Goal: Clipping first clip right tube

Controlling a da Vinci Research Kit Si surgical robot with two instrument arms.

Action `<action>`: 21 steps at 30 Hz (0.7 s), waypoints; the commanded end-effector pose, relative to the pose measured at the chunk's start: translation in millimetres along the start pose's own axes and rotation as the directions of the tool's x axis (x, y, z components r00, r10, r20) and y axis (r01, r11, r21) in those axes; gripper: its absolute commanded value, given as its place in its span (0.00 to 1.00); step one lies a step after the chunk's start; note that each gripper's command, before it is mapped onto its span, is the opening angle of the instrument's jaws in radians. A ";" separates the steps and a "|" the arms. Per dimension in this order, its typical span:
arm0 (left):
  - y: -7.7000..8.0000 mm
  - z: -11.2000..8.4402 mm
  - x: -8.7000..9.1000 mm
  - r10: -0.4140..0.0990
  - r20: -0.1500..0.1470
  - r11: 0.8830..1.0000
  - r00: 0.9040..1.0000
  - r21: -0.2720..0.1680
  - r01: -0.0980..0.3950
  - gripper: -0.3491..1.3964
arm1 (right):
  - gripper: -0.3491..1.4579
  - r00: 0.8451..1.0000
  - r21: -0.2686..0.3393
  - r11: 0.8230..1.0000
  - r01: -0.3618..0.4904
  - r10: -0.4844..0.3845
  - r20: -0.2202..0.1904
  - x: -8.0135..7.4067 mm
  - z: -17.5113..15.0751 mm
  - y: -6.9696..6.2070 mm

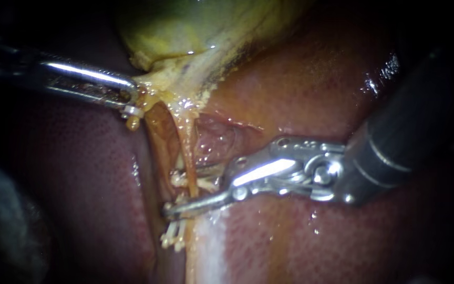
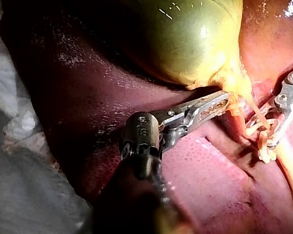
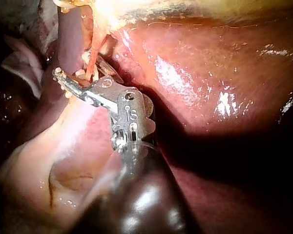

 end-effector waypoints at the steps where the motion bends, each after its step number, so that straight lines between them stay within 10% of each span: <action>1: 0.0 0.0 0.0 0.000 0.000 1.000 1.000 0.001 0.000 0.00 | 0.47 1.000 0.004 1.000 -0.004 0.004 -0.005 0.0 0.1 -0.1; 14: 0.0 0.1 0.0 0.000 0.000 1.000 1.000 0.001 0.000 0.00 | 0.47 1.000 0.051 0.999 -0.008 0.009 -0.007 0.8 1.2 -1.7; 21: 0.0 0.0 0.0 0.000 0.000 1.000 1.000 0.001 0.000 0.00 | 0.46 1.000 0.121 0.992 -0.019 0.019 0.001 2.5 -0.5 -5.0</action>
